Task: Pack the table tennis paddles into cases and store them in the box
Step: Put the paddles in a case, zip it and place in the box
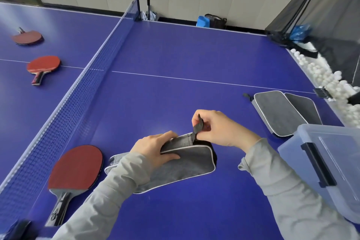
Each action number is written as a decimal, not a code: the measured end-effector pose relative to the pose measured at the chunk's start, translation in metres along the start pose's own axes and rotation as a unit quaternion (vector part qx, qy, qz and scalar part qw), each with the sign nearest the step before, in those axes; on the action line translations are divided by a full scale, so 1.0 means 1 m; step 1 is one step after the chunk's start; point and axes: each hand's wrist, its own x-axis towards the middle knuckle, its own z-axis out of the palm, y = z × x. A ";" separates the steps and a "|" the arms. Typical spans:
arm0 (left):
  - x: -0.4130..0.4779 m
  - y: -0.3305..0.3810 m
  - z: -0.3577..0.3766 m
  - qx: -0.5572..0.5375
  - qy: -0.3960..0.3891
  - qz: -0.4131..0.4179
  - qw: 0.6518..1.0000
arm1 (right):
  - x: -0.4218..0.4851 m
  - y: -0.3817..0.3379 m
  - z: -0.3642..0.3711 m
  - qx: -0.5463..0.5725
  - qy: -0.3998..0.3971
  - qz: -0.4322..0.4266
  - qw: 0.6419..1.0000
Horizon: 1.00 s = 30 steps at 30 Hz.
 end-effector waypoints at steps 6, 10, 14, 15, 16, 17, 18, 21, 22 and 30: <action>-0.012 -0.007 0.003 -0.059 0.073 -0.025 0.995 | -0.011 0.011 0.008 0.052 0.126 -0.016 0.991; -0.023 -0.014 0.002 -0.169 0.142 -0.092 0.971 | -0.014 0.032 0.010 0.109 0.183 0.011 0.977; -0.031 -0.018 -0.010 -0.247 0.232 -0.109 0.935 | -0.018 0.056 0.014 0.128 0.201 0.061 0.969; -0.032 -0.019 -0.015 -0.272 0.247 -0.111 0.923 | -0.020 0.061 0.014 0.149 0.199 0.065 0.966; -0.034 -0.021 -0.019 -0.293 0.250 -0.113 0.916 | -0.021 0.064 0.015 0.166 0.194 0.066 0.965; -0.035 -0.022 -0.023 -0.313 0.244 -0.116 0.910 | -0.022 0.067 0.016 0.175 0.189 0.062 0.964; -0.036 -0.023 -0.026 -0.338 0.236 -0.122 0.903 | -0.022 0.068 0.018 0.175 0.188 0.057 0.965; -0.034 -0.020 -0.031 -0.419 0.227 -0.156 0.865 | -0.021 0.068 0.023 0.165 0.209 0.034 0.963; -0.033 -0.020 -0.031 -0.436 0.232 -0.172 0.852 | -0.020 0.067 0.025 0.156 0.218 0.025 0.963; -0.016 -0.020 -0.028 -0.488 0.299 -0.315 0.757 | -0.031 0.073 0.054 0.019 0.259 -0.059 0.964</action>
